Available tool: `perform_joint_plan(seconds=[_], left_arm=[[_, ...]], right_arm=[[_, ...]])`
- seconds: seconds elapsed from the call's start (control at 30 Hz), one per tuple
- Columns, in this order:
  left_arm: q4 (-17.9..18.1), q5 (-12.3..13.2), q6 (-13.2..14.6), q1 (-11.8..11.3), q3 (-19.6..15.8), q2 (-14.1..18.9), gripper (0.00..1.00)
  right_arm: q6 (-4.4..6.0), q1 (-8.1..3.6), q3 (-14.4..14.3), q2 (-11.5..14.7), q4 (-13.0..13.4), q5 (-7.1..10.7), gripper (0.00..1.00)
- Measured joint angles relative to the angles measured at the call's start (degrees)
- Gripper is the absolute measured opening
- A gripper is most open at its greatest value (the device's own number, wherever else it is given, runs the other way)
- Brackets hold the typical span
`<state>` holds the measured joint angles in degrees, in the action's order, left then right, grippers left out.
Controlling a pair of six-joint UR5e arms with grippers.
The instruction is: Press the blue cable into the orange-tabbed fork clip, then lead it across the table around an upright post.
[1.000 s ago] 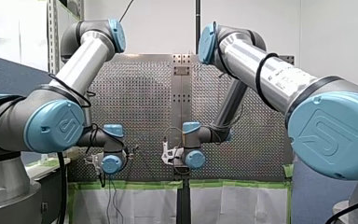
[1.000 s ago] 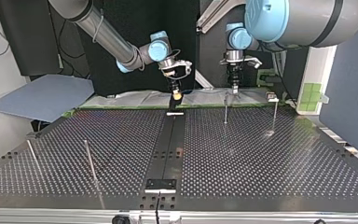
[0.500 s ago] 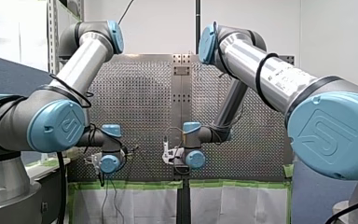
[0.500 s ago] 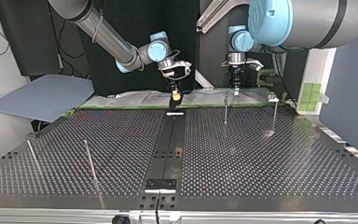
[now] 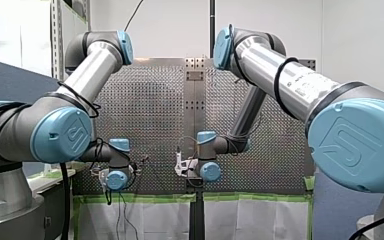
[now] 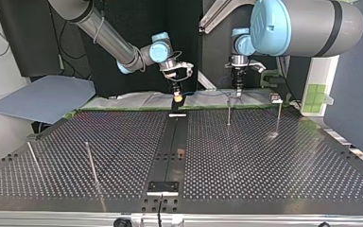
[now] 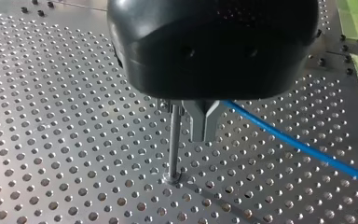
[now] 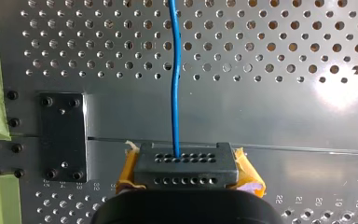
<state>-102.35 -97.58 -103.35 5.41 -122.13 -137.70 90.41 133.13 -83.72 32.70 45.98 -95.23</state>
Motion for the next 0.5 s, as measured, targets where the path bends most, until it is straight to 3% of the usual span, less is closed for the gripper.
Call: perform_joint_plan(seconds=[0.5], left_arm=[[-2.03,1.99,-0.50,-1.32,2.78,-0.06,0.00]], right_arm=[[0.01,-0.09,0.77,-0.10,-0.10,-0.02,0.00]])
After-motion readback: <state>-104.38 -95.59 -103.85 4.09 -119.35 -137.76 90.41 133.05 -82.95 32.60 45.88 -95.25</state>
